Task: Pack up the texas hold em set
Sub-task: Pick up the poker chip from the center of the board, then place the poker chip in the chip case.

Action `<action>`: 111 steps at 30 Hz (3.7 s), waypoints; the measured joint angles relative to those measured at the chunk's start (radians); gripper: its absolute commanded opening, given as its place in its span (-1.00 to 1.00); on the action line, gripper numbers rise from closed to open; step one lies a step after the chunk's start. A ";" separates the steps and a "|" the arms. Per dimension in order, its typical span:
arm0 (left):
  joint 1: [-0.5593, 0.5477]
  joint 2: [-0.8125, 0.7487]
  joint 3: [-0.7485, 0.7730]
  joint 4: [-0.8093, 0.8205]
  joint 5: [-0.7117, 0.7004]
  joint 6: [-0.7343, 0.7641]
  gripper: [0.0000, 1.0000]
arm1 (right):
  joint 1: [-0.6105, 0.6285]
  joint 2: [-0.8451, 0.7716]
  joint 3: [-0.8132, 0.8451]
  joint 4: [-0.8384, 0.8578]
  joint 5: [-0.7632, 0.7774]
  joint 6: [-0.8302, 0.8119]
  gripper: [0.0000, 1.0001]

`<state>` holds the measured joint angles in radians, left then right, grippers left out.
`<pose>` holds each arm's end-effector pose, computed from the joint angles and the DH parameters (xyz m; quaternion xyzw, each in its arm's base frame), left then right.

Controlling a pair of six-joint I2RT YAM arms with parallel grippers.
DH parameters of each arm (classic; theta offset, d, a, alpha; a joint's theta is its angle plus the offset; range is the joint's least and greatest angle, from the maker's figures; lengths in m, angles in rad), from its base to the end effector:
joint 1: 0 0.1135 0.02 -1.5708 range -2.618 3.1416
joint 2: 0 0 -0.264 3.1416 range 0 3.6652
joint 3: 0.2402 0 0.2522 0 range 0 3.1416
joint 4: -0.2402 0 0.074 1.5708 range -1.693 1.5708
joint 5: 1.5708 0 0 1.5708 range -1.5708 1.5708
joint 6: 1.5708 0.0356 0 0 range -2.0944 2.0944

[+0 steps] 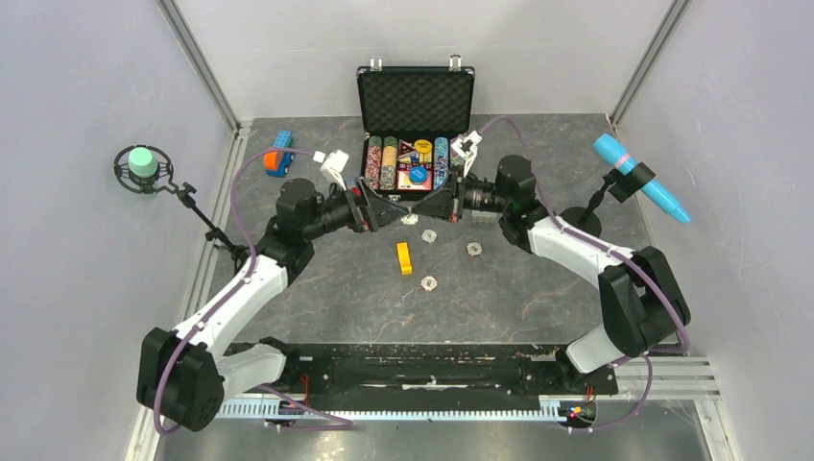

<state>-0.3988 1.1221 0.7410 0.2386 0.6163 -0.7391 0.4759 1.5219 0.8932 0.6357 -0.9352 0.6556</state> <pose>0.2290 -0.1188 0.3013 0.0739 0.7433 -0.5293 0.4023 0.2852 0.1792 0.2823 -0.2621 0.6551 0.6077 0.3645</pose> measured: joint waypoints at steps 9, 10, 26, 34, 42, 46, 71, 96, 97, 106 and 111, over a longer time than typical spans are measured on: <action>0.086 -0.078 0.097 -0.344 -0.187 0.118 0.99 | 0.008 0.050 0.142 -0.307 0.274 -0.525 -1.00; 0.092 -0.083 0.107 -0.375 -0.207 0.133 0.99 | 0.012 0.071 0.151 -0.316 0.291 -0.562 -1.00; 0.143 -0.118 0.137 -0.629 -0.359 0.302 0.99 | 0.070 0.513 0.534 -0.346 0.398 -0.798 -1.00; 0.153 -0.121 0.137 -0.635 -0.379 0.326 0.99 | 0.070 0.591 0.657 -0.408 0.578 -0.699 -1.00; 0.162 -0.121 0.137 -0.634 -0.378 0.328 0.99 | 0.078 0.609 0.657 -0.451 0.575 -0.726 -1.00; 0.166 -0.121 0.137 -0.634 -0.378 0.329 0.99 | 0.085 0.624 0.670 -0.463 0.544 -0.805 -1.00; 0.169 -0.123 0.137 -0.634 -0.378 0.329 0.99 | 0.089 0.730 0.804 -0.545 0.455 -1.103 -1.00; 0.179 -0.124 0.137 -0.634 -0.376 0.329 0.99 | 0.128 0.804 0.869 -0.583 0.521 -1.324 -0.66; 0.180 -0.124 0.137 -0.634 -0.376 0.329 0.99 | 0.129 0.804 0.870 -0.585 0.525 -1.328 -0.58; 0.182 -0.123 0.137 -0.634 -0.374 0.329 0.99 | 0.127 0.805 0.870 -0.584 0.545 -1.348 -0.40; 0.182 -0.123 0.136 -0.634 -0.372 0.329 0.99 | 0.126 0.792 0.853 -0.572 0.549 -1.343 -0.28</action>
<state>-0.2173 0.9989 0.8772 -0.3950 0.2447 -0.4099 0.6022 2.3138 1.7466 0.0639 -0.3862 -0.6876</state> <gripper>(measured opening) 0.993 0.320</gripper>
